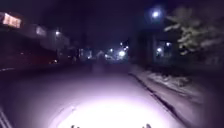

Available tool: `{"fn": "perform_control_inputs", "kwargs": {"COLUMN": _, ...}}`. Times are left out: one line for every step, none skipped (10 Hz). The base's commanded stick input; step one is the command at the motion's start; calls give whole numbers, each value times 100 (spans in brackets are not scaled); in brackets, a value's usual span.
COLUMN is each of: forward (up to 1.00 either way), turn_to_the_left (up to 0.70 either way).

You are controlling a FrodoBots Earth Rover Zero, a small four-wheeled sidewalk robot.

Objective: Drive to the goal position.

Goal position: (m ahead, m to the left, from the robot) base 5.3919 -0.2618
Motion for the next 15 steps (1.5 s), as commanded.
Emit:
{"fn": "perform_control_inputs", "kwargs": {"forward": 100, "turn_to_the_left": 0}}
{"fn": "perform_control_inputs", "kwargs": {"forward": 100, "turn_to_the_left": 0}}
{"fn": "perform_control_inputs", "kwargs": {"forward": 100, "turn_to_the_left": 0}}
{"fn": "perform_control_inputs", "kwargs": {"forward": 100, "turn_to_the_left": 0}}
{"fn": "perform_control_inputs", "kwargs": {"forward": 100, "turn_to_the_left": 0}}
{"fn": "perform_control_inputs", "kwargs": {"forward": 100, "turn_to_the_left": 0}}
{"fn": "perform_control_inputs", "kwargs": {"forward": 100, "turn_to_the_left": 0}}
{"fn": "perform_control_inputs", "kwargs": {"forward": 100, "turn_to_the_left": 0}}
{"fn": "perform_control_inputs", "kwargs": {"forward": 100, "turn_to_the_left": 0}}
{"fn": "perform_control_inputs", "kwargs": {"forward": 100, "turn_to_the_left": 0}}
{"fn": "perform_control_inputs", "kwargs": {"forward": 100, "turn_to_the_left": 0}}
{"fn": "perform_control_inputs", "kwargs": {"forward": 100, "turn_to_the_left": 0}}
{"fn": "perform_control_inputs", "kwargs": {"forward": 100, "turn_to_the_left": 0}}
{"fn": "perform_control_inputs", "kwargs": {"forward": 100, "turn_to_the_left": 0}}
{"fn": "perform_control_inputs", "kwargs": {"forward": 100, "turn_to_the_left": 0}}
